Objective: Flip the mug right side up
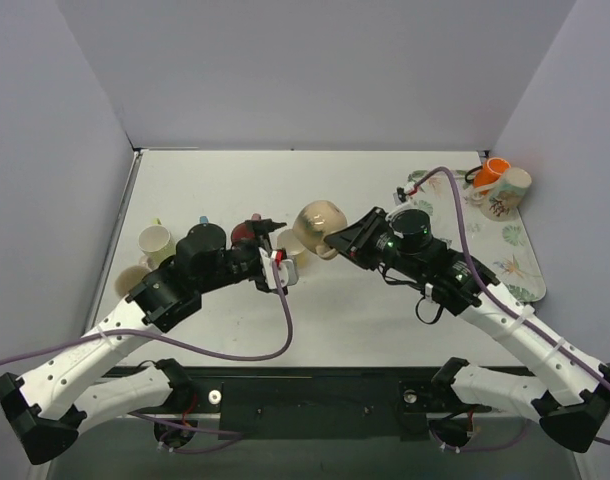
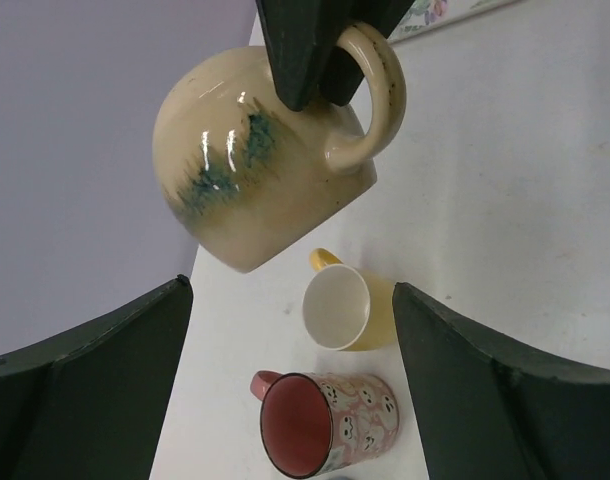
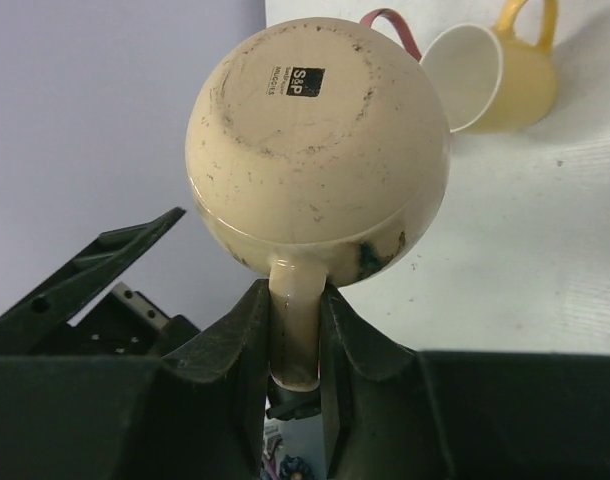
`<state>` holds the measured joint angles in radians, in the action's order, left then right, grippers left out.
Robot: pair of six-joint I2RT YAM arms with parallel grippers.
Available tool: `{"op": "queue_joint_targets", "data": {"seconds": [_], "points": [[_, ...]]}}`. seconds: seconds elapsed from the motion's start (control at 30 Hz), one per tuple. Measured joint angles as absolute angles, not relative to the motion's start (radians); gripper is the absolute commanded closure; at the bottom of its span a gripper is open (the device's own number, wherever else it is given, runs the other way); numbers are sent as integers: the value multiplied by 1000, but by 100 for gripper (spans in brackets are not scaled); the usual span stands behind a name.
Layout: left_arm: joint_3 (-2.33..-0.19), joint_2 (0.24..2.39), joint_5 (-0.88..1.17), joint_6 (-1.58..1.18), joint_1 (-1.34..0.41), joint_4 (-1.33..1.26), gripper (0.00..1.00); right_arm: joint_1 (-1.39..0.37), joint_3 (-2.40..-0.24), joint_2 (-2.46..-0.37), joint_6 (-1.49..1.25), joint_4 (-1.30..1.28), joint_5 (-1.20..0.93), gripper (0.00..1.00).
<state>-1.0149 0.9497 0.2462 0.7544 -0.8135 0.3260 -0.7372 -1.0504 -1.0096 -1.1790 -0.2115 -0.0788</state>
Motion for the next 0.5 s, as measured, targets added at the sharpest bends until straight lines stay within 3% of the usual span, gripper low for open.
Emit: {"op": "queue_joint_targets", "data": {"seconds": [0.27, 0.5], "points": [[-788, 938, 60, 879, -836, 126, 9, -814, -1065, -1085, -1251, -158, -25, 100], [-720, 903, -125, 951, -836, -181, 9, -839, -1065, -1086, -1290, -117, -3, 100]]}}
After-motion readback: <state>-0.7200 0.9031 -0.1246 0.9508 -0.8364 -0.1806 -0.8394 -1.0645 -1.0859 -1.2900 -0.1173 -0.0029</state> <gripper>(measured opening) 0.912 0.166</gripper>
